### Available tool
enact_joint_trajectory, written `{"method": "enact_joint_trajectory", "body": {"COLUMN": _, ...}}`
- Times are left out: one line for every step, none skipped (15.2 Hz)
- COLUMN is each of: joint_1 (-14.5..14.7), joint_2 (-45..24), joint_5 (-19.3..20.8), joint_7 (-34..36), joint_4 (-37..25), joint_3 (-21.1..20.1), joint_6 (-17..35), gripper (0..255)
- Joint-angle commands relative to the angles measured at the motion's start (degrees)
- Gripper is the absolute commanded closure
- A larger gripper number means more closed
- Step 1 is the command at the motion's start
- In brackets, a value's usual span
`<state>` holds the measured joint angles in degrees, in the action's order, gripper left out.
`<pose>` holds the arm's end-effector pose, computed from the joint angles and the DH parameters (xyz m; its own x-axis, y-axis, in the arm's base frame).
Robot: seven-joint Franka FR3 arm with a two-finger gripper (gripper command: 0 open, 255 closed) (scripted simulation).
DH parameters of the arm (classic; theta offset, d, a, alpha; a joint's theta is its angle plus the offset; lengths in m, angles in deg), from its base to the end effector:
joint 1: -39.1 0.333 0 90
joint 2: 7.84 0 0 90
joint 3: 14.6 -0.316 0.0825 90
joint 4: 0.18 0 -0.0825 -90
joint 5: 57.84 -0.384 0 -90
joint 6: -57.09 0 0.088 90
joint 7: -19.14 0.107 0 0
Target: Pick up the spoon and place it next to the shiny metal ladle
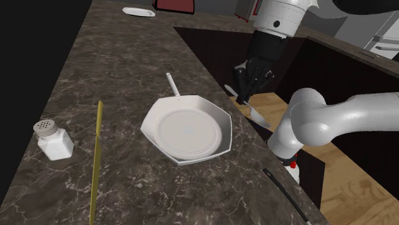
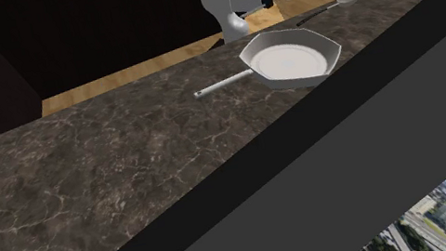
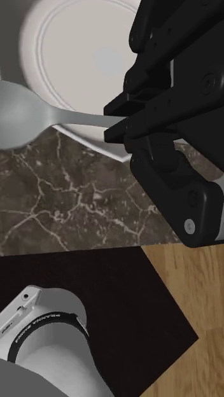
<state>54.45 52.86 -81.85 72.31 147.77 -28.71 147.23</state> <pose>0.1874 0.1761 0.5496 0.8610 -0.4887 -0.1408 -0.5065 -0.8490 -0.1509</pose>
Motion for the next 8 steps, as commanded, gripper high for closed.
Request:
{"method": "enact_joint_trajectory", "body": {"joint_1": 1.41, "joint_2": 5.53, "joint_5": -0.8, "joint_7": 1.65, "joint_4": 2.35, "joint_3": -0.15, "joint_6": -2.97, "gripper": 255}}
{"method": "enact_joint_trajectory", "body": {"joint_1": 2.1, "joint_2": 7.97, "joint_5": -1.16, "joint_7": 2.58, "joint_4": 3.09, "joint_3": -0.25, "joint_6": -4.51, "gripper": 255}}
{"method": "enact_joint_trajectory", "body": {"joint_1": 2.79, "joint_2": 10.4, "joint_5": -1.56, "joint_7": 3.54, "joint_4": 3.76, "joint_3": -0.37, "joint_6": -6.1, "gripper": 255}}
{"method": "enact_joint_trajectory", "body": {"joint_1": 3.49, "joint_2": 12.8, "joint_5": -1.97, "joint_7": 4.57, "joint_4": 4.34, "joint_3": -0.51, "joint_6": -7.72, "gripper": 255}}
{"method": "enact_joint_trajectory", "body": {"joint_1": 4.22, "joint_2": 15.16, "joint_5": -2.4, "joint_7": 5.66, "joint_4": 4.84, "joint_3": -0.67, "joint_6": -9.38, "gripper": 255}}
{"method": "enact_joint_trajectory", "body": {"joint_1": 4.96, "joint_2": 17.49, "joint_5": -2.86, "joint_7": 6.8, "joint_4": 5.27, "joint_3": -0.85, "joint_6": -11.06, "gripper": 255}}
{"method": "enact_joint_trajectory", "body": {"joint_1": 5.39, "joint_2": 18.81, "joint_5": -3.15, "joint_7": 7.47, "joint_4": 5.47, "joint_3": -0.96, "joint_6": -12.05, "gripper": 255}}
{"method": "enact_joint_trajectory", "body": {"joint_1": 5.52, "joint_2": 19.31, "joint_5": -3.37, "joint_7": 7.39, "joint_4": 6.38, "joint_3": -1.2, "joint_6": -11.65, "gripper": 255}}
